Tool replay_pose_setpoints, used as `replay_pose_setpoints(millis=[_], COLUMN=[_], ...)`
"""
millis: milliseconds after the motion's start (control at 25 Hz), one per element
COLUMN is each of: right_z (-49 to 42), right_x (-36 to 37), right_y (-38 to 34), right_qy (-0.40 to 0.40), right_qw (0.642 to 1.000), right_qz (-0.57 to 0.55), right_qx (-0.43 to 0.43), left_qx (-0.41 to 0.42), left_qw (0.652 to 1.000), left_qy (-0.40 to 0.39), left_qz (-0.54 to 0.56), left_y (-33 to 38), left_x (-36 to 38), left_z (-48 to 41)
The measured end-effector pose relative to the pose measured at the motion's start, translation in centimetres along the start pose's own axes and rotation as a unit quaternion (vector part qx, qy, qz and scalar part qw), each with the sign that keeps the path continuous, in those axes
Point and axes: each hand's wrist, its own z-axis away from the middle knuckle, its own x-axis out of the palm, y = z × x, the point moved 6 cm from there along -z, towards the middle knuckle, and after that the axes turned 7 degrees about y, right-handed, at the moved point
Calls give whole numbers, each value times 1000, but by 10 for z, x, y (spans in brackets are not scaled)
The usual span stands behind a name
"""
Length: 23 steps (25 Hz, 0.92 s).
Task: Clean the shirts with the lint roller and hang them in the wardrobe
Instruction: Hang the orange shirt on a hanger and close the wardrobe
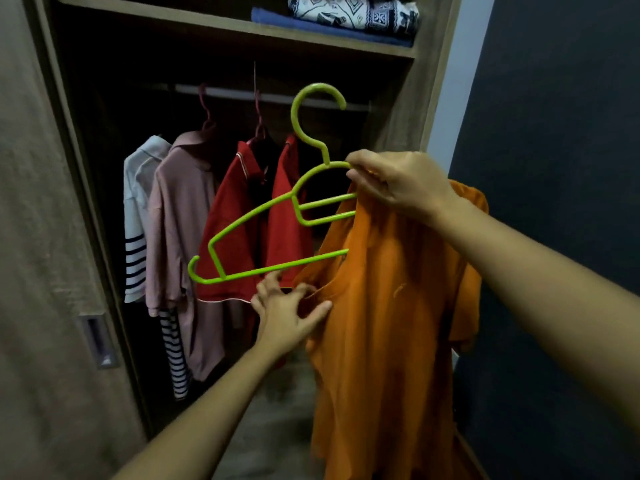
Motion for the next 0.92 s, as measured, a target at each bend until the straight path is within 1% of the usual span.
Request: replay_pose_setpoints(millis=[40, 80, 120, 160, 240, 320, 360, 440, 520, 640, 720, 800, 880, 920], right_z=[4, 12, 22, 35, 60, 80, 86, 94, 102, 111, 123, 147, 179, 192], right_x=[-3, -7, -10, -10, -1, 18, 27, 38, 49, 62, 66, 68, 71, 74], right_y=[5, 12, 19, 27, 35, 32, 28, 20, 11, -5, -3, 14, 27, 26], right_qy=[-5, -10, -24, -43, -96, -140, -149, -141, -137, -160, -162, -150, -183, -211], right_qw=[1000, 1000, 999, 997, 992, 987, 987, 986, 972, 942, 921, 892, 843, 818], right_qz=[8, 19, 35, 50, 66, 65, 54, 0, -59, -165, -213, -227, -254, -277], right_qx=[-4, -12, -21, -32, -51, -52, -24, 86, 182, 246, 282, 361, 437, 458], left_qx=[-18, -17, 0, 30, 87, 129, 149, 180, 164, 150, 148, 131, 118, 115], left_qw=[999, 997, 997, 998, 995, 988, 984, 976, 978, 980, 982, 985, 987, 987], left_qy=[-13, -11, -5, -7, -44, -87, -103, -120, -108, -72, -50, -29, -22, -17], left_qz=[41, 75, 82, 63, 16, -7, -3, 21, 74, 104, 107, 111, 110, 109], left_y=[-13, -30, -46, -62, -82, -73, -60, -29, -12, -14, -20, -32, -42, -46], left_x=[-1, -5, -12, -17, -28, -37, -42, -49, -53, -65, -77, -92, -108, -116], left_z=[-6, -11, -16, -20, -32, -46, -52, -57, -58, -58, -64, -74, -82, -85])
